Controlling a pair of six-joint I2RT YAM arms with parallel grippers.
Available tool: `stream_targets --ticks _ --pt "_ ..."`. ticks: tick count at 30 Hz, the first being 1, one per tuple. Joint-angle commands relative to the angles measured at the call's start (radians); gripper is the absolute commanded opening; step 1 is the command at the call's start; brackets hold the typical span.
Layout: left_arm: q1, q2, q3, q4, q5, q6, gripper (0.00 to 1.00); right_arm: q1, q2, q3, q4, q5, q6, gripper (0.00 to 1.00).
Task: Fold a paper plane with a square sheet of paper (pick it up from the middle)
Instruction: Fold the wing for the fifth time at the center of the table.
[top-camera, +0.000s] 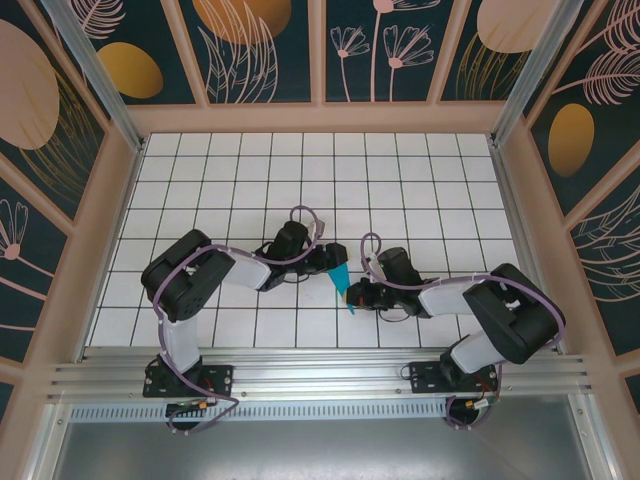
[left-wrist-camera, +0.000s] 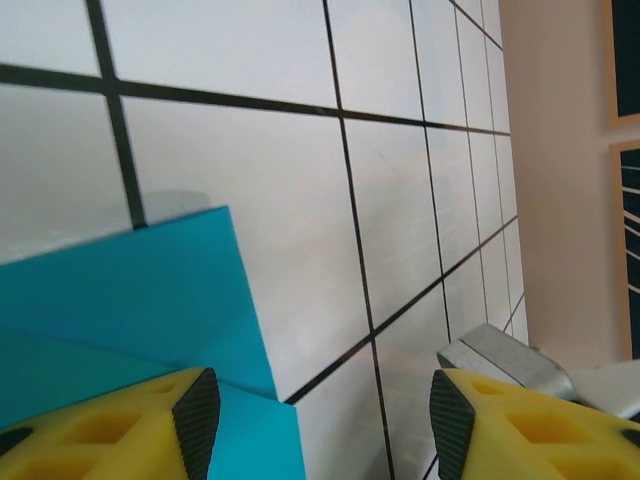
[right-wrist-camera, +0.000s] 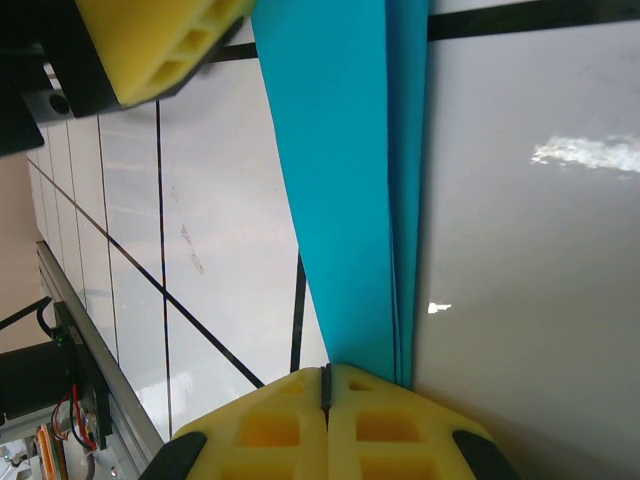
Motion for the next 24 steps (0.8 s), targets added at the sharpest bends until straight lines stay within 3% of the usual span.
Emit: stream_targets --ticks 1,24 --pt "0.046 0.039 0.019 -0.078 -0.101 0.076 0.61 -0.013 0.041 -0.067 -0.248 0.073 -0.027 0.00" --pt "0.112 0.073 0.138 -0.225 -0.124 0.174 0.62 -0.015 0.046 -0.066 -0.246 0.060 -0.031 0.00"
